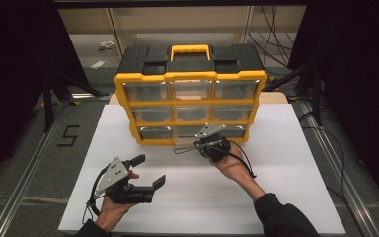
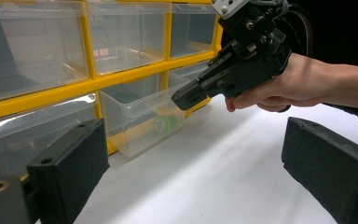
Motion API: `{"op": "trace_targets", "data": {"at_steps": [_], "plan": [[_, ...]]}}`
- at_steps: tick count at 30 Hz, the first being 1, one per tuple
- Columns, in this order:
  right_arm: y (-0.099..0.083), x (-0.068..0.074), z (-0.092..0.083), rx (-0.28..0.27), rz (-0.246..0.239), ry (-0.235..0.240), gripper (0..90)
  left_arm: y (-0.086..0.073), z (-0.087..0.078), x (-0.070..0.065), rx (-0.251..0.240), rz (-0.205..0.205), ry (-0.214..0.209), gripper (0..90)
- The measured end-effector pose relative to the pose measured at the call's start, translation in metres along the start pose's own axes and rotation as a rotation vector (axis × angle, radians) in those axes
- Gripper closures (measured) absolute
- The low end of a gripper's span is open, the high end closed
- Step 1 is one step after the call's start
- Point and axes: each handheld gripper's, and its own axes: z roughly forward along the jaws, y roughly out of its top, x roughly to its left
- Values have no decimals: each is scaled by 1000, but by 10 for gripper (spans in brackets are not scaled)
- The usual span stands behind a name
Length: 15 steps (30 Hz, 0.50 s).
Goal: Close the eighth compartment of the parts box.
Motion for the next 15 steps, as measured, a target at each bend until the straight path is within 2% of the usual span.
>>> {"op": "trace_targets", "data": {"at_steps": [15], "plan": [[4,-7,4,-7,2,-28,900,0,0,0,-1,0,0,68]]}}
